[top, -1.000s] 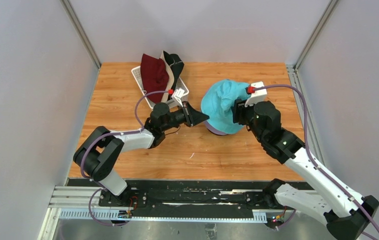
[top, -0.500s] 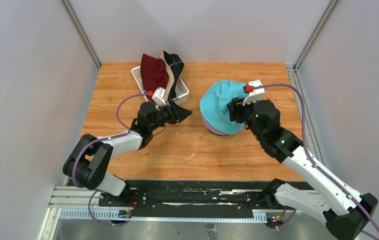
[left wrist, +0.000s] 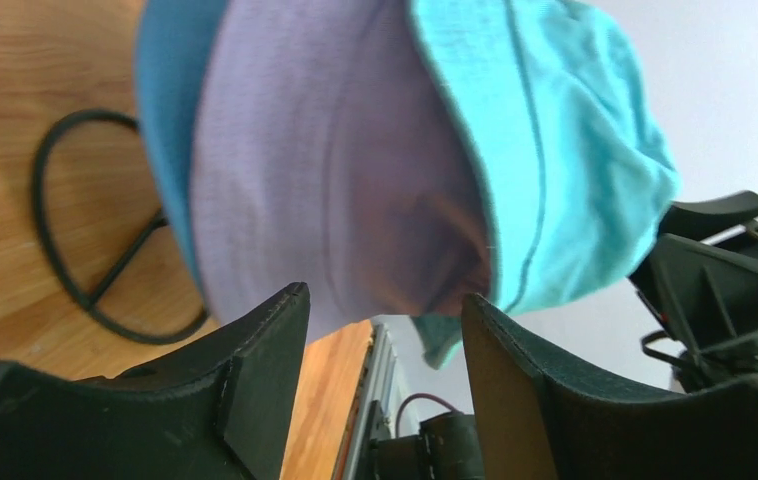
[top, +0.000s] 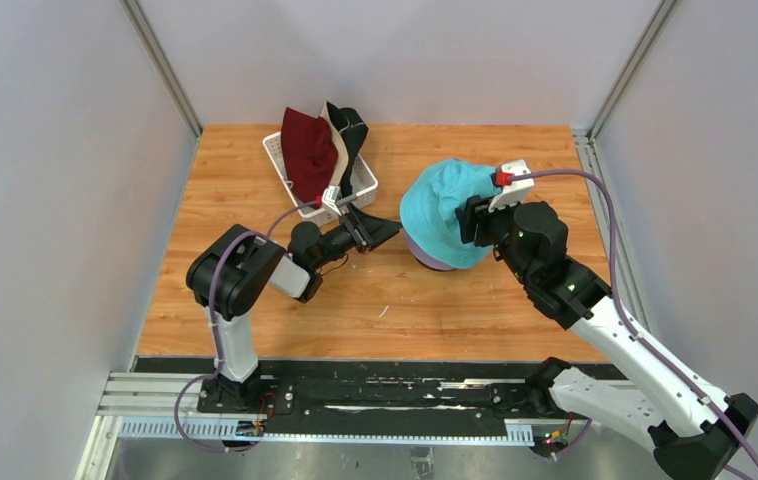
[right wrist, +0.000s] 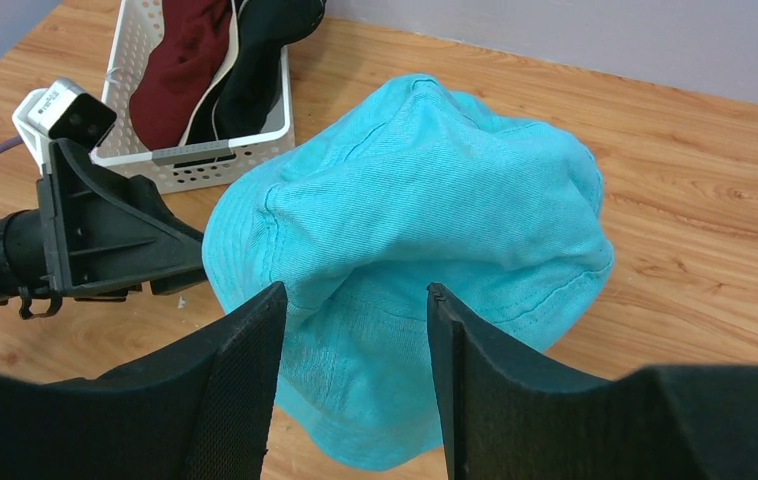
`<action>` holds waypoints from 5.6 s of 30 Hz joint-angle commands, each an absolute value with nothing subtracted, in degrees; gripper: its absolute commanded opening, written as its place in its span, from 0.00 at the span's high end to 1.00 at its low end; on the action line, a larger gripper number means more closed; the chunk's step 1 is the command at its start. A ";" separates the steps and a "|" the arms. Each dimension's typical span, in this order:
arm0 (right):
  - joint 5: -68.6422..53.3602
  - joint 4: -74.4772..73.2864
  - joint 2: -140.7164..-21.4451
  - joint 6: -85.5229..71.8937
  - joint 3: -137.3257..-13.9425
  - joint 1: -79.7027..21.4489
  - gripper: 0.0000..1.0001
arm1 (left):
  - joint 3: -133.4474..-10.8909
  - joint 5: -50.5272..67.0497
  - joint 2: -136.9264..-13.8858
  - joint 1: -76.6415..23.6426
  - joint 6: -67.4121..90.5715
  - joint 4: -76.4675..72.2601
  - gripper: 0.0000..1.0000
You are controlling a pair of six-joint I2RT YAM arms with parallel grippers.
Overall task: Stack the hats
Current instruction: Stack the hat on the hat.
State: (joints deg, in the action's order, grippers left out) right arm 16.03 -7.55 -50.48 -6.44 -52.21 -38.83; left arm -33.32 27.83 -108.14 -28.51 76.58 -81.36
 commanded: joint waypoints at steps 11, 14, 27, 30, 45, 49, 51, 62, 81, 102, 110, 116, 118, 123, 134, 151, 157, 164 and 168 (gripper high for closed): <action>16.08 -6.93 -49.48 -5.72 -52.95 -38.67 0.46 | -34.89 25.92 -105.75 -29.88 77.31 -89.95 0.38; 16.01 -6.94 -49.39 -5.71 -53.01 -38.67 0.47 | -33.33 25.07 -105.03 -29.88 76.89 -89.98 0.38; 15.95 -6.81 -48.81 -6.07 -52.21 -38.63 0.47 | -34.66 24.25 -102.60 -30.13 76.66 -89.73 0.38; 16.15 -6.77 -48.53 -5.98 -52.22 -38.67 0.47 | -36.42 24.52 -104.37 -30.63 76.98 -89.74 0.38; 20.52 -8.65 -46.36 -4.33 -53.45 -37.49 0.45 | -41.04 25.58 -109.34 -29.34 77.53 -89.73 1.00; 19.16 -11.01 -46.63 -5.18 -55.06 -33.73 0.45 | -42.26 28.47 -110.65 -24.90 78.51 -89.67 1.00; 17.81 -11.85 -46.52 -7.01 -55.51 -30.25 0.45 | -44.25 29.62 -111.54 -23.34 78.92 -89.57 1.00; -9.14 -7.99 -50.07 -19.29 -50.54 -6.68 0.45 | -62.38 33.67 -122.96 -21.59 84.26 -87.05 1.00; -38.01 20.46 -64.82 -34.21 -38.33 5.88 0.49 | -71.49 37.68 -122.46 -21.43 70.14 -59.00 1.00; -49.13 37.18 -76.03 -43.79 -34.80 7.29 0.51 | -71.30 37.77 -122.08 -21.47 70.86 -59.88 1.00; -53.08 51.97 -83.57 -52.72 -33.32 7.36 0.51 | -68.02 36.51 -119.86 -21.50 70.02 -59.73 1.00; -56.18 71.40 -91.01 -62.90 -32.43 7.35 0.55 | -62.03 34.18 -115.55 -22.06 68.63 -59.41 1.00; -57.23 79.37 -94.32 -67.75 -32.43 7.36 0.57 | -60.36 33.27 -114.36 -22.42 68.12 -59.37 1.00; -59.13 90.86 -101.06 -75.65 -33.29 7.20 0.69 | -58.35 31.57 -112.42 -23.77 66.16 -56.97 1.00; -61.43 90.90 -100.61 -75.76 -34.12 7.12 0.75 | -57.91 29.42 -110.43 -25.13 62.84 -52.64 1.00; -40.03 17.77 -75.70 -29.96 -40.11 3.76 0.99 | -55.61 21.90 -105.39 -29.66 52.30 -39.41 1.00; -31.64 6.98 -74.89 -24.76 -43.35 2.27 1.00 | -54.64 17.65 -103.45 -32.08 49.60 -34.98 1.00; -21.58 0.10 -76.48 -21.54 -45.62 0.09 0.99 | -54.56 14.67 -101.07 -33.32 47.53 -31.23 1.00; -16.76 -2.12 -77.52 -20.10 -46.66 -1.31 0.99 | -54.86 13.67 -100.90 -33.89 46.35 -29.38 1.00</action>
